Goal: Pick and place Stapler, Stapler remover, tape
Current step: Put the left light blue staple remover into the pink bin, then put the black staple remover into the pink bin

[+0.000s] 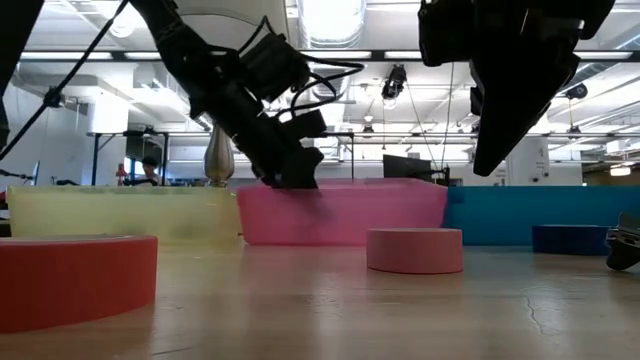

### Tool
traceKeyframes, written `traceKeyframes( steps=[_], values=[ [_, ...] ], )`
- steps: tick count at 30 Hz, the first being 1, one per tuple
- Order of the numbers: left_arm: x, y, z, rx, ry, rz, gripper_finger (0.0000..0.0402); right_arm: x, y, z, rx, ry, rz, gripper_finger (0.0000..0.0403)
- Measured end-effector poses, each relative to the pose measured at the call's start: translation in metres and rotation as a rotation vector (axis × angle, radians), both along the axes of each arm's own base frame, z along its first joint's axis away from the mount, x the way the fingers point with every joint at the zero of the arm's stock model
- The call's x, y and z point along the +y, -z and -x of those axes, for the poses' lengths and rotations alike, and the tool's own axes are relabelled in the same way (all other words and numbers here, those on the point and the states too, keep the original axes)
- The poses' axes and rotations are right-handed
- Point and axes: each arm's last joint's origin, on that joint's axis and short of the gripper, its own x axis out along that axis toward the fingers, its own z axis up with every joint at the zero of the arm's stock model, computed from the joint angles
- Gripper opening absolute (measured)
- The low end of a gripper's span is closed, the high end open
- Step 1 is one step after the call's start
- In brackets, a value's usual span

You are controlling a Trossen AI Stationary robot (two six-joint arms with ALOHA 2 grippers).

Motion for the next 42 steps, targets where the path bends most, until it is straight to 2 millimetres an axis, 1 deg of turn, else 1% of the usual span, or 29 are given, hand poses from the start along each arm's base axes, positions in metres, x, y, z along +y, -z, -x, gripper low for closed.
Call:
traceKeyframes(
  steps=[6,10,13,16,18,20,23,26,30,33,37,40,42],
  values=[
    [0.002,-0.016,-0.003,0.013,0.014,-0.034,0.0144,0.0,0.0,0.0,0.001,-0.003,0.002,0.0056],
    [0.003,-0.018,-0.003,0.041,0.01,-0.034,0.0175,0.0,0.0,0.0,0.001,-0.004,0.0,0.0057],
    [0.003,-0.025,-0.002,0.041,0.03,-0.051,0.0189,0.001,0.0,0.001,0.023,-0.017,-0.044,0.0057],
    [0.001,-0.036,0.0,0.039,0.043,-0.062,0.0193,0.003,-0.003,0.003,0.033,-0.032,-0.088,0.0057],
    [-0.001,-0.045,0.003,0.027,0.054,-0.057,0.0193,0.004,-0.009,0.006,0.022,-0.039,-0.095,0.0057],
    [-0.003,-0.059,0.008,-0.009,0.061,-0.061,0.019,0.006,-0.015,0.011,0.013,-0.031,-0.104,0.0057],
    [-0.007,-0.083,0.019,-0.07,0.07,-0.065,0.0185,0.008,-0.022,0.022,0.026,0.061,-0.118,0.0057],
    [-0.01,-0.103,0.032,-0.105,0.08,-0.064,0.018,0.009,-0.029,0.039,0.059,0.175,-0.104,0.0057],
    [-0.014,-0.121,0.047,-0.132,0.072,-0.046,0.0175,0.009,-0.023,0.058,0.098,0.338,-0.072,0.0057],
    [-0.015,-0.124,0.054,-0.116,0.068,-0.032,0.0174,0.01,-0.011,0.066,0.13,0.359,-0.06,0.0057],
    [-0.016,-0.122,0.057,-0.086,0.069,-0.026,0.0174,0.014,0.003,0.069,0.19,0.343,-0.078,0.0057],
    [-0.016,-0.117,0.055,-0.06,0.07,-0.022,0.0172,0.017,0.007,0.068,0.203,0.327,-0.097,0.0057],
    [-0.016,-0.114,0.053,-0.047,0.07,-0.021,0.0172,0.019,0.006,0.067,0.181,0.316,-0.118,0.0057]
  ],
)
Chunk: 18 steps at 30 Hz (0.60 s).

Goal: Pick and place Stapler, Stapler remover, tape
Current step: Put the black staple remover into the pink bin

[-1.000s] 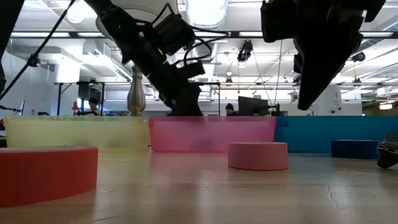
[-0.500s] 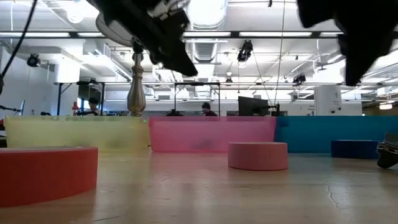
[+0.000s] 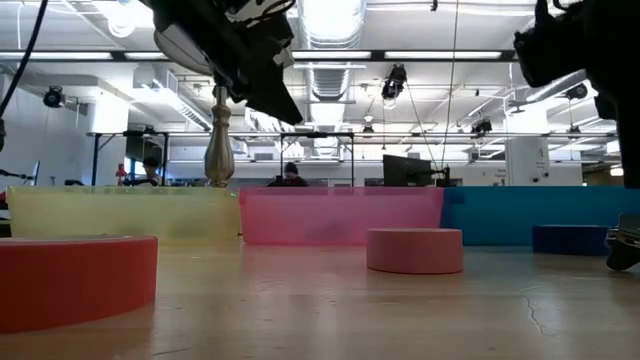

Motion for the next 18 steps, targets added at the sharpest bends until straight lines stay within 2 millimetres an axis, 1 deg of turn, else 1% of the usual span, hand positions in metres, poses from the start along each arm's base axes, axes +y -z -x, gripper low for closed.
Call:
traceKeyframes(
  steps=[6,12,15,18],
  values=[
    [0.0,0.008,-0.005,0.026,0.001,0.002,0.0172,0.012,-0.003,-0.003,-0.066,-0.044,-0.01,0.0057],
    [0.001,0.014,-0.008,0.046,0.0,0.004,0.0172,0.014,0.017,-0.008,-0.027,-0.047,0.052,0.0057],
    [0.001,0.016,-0.009,0.054,0.001,0.004,0.0172,0.019,0.028,-0.012,-0.007,-0.086,0.038,0.0057],
    [0.001,0.016,-0.009,0.054,0.001,0.004,0.0172,0.02,0.034,-0.014,-0.003,-0.092,0.036,0.0057]
  ],
)
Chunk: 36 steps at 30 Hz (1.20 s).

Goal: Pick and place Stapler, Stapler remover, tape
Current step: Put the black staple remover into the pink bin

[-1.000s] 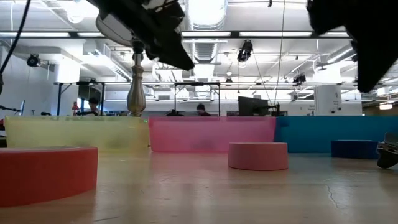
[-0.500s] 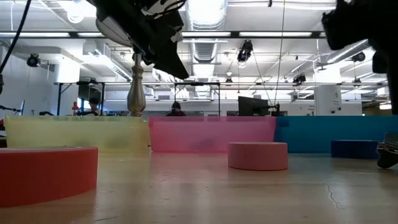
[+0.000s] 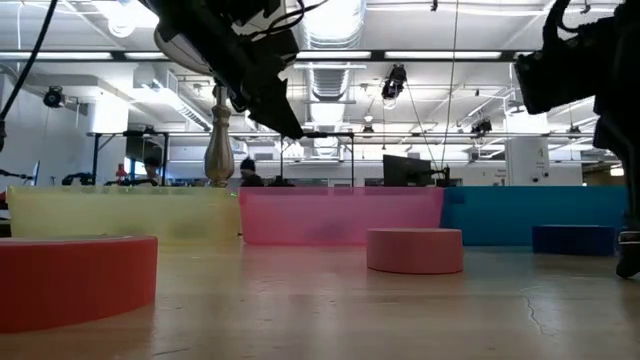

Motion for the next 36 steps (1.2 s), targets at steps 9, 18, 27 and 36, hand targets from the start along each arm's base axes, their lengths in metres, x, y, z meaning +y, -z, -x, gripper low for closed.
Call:
traceKeyframes(
  steps=[9,18,27,36],
  values=[
    [0.0,0.0,0.0,-0.001,0.0,-0.001,0.0172,0.003,-0.011,-0.001,0.021,-0.069,-0.039,0.0057],
    [0.0,0.0,0.0,-0.002,0.0,-0.001,0.0172,0.01,-0.023,-0.005,0.014,-0.271,-0.097,0.0073],
    [0.0,0.0,0.0,-0.008,-0.011,0.012,0.0172,0.01,-0.023,-0.005,0.007,-0.363,-0.081,0.0125],
    [0.0,0.0,0.0,-0.009,-0.011,0.019,0.0172,0.012,-0.007,-0.004,0.058,-0.401,-0.075,0.0166]
  ],
)
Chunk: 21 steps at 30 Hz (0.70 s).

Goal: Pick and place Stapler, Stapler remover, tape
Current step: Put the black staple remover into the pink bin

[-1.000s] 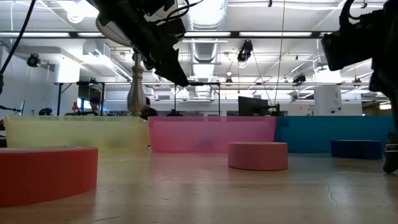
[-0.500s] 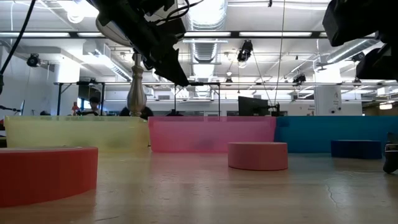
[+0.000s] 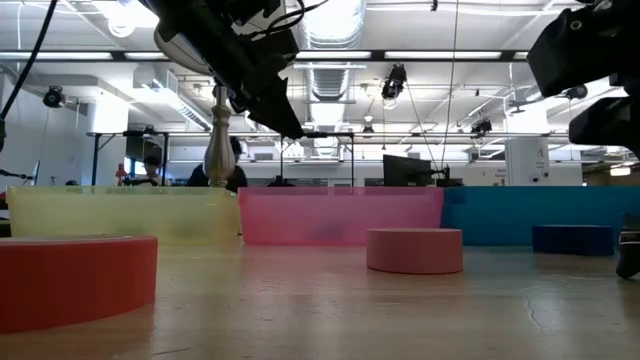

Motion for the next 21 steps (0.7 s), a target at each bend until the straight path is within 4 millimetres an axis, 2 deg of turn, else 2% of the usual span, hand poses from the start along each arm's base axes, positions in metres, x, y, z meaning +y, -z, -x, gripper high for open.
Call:
traceKeyframes(
  steps=[8,17,21],
  values=[
    [0.0,0.0,0.0,0.001,-0.01,0.012,0.0172,0.004,0.005,-0.001,-0.005,-0.14,-0.011,0.0184],
    [0.0,0.001,0.001,0.004,-0.022,0.027,0.0172,0.008,0.007,0.0,-0.009,-0.158,-0.013,0.0185],
    [0.0,0.002,0.001,0.005,-0.033,0.039,0.0172,0.01,0.018,-0.003,-0.004,-0.203,0.007,0.0185]
  ],
)
